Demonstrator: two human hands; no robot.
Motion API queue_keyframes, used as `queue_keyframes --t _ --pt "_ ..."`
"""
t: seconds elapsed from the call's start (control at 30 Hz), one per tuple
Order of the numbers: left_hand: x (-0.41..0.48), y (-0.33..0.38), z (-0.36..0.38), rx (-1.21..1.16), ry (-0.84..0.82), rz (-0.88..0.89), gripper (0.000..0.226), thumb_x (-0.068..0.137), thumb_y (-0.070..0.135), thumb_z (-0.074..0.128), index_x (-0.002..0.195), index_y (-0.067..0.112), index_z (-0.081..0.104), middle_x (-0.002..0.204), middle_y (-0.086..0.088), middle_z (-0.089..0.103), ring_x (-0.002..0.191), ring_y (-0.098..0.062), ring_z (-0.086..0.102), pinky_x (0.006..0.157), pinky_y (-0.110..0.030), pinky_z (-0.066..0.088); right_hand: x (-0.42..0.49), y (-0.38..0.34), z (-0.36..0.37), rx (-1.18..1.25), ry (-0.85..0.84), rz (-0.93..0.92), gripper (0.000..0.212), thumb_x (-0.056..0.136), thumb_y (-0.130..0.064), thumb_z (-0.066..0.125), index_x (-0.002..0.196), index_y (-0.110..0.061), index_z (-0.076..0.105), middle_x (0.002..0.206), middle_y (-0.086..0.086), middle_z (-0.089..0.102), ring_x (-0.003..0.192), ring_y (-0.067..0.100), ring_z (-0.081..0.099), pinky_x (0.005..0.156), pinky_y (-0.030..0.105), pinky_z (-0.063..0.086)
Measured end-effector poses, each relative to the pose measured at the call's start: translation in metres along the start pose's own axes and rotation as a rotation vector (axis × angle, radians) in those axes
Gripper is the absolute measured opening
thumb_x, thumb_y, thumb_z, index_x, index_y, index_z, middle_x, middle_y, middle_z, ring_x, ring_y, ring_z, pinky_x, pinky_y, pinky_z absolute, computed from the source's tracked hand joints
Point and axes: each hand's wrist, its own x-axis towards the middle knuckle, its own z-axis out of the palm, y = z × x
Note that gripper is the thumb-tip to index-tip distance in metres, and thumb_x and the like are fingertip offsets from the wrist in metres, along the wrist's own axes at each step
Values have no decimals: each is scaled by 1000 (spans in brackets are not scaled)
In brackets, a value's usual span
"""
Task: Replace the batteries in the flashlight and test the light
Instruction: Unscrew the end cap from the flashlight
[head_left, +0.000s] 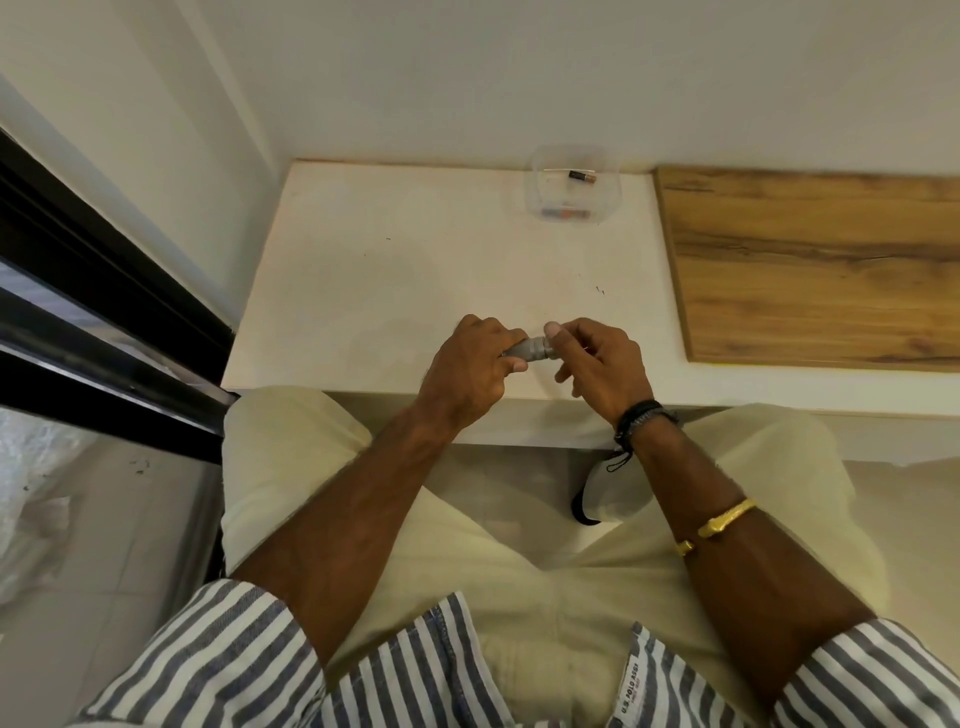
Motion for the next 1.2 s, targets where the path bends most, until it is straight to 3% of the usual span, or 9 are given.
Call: queue_keyframes --t 0.13,0.3,0.37,0.43,0.5,0.6,0.73,0.97,1.2 --pt "0 -1 0 2 -15 14 21 95 23 60 113 15 67 95 -5 67 88 -20 47 76 -36 43 0 2 -2 6 1 -75 15 97 -30 67 98 -18 74 80 -4 73 62 2 68 54 13 53" --pt "1 -3 1 -1 -7 -18 24 95 22 61 116 13 67 98 -7 67 89 -18 44 73 -32 39 1 1 -5 0 -48 -206 25 87 -1 74 108 -15 74 105 -1 73 97 13 69 82 28 60" --pt "1 -3 2 -6 -6 -13 24 94 22 61 116 14 67 97 -7 67 89 -18 44 73 -33 40 2 0 -4 39 -66 -174 33 86 -8 77 116 -20 71 113 -2 71 101 15 69 83 31 62" --pt "1 -3 2 -10 1 -15 24 94 23 61 116 14 67 99 -7 68 90 -18 46 74 -35 43 3 -2 -3 77 -51 -67 32 89 -31 77 120 -27 67 115 -4 70 94 12 72 74 26 62" --pt "1 -2 3 -8 5 -16 25 94 23 61 117 13 67 101 -8 69 90 -18 46 75 -36 44 3 -1 -2 71 -26 8 26 94 -45 68 111 -26 69 103 -1 74 78 10 74 60 21 59" --pt "1 -2 3 1 -2 6 24 93 23 61 115 14 67 97 -6 69 88 -18 47 74 -33 41 3 3 -3 24 -20 -19 18 96 -38 67 95 -22 74 81 -2 75 63 7 72 52 19 55" --pt "1 -3 3 -6 -8 -1 22 94 24 59 113 15 67 95 -5 67 88 -20 47 74 -36 44 4 2 -5 23 -7 -72 12 94 -22 73 102 -14 76 82 0 76 66 10 73 64 24 62" --pt "2 -5 3 -17 -26 -27 23 95 23 59 114 12 67 97 -8 68 87 -22 50 75 -40 46 3 -3 -9 -7 -29 -189 23 84 2 77 103 -10 77 103 3 74 97 19 70 88 36 61" --pt "3 -5 1 -72 45 -76 21 94 23 63 112 13 68 94 -6 68 84 -20 50 74 -37 46 8 5 -9 203 58 -38 30 89 -10 74 118 -17 74 107 6 74 96 27 72 91 48 60"
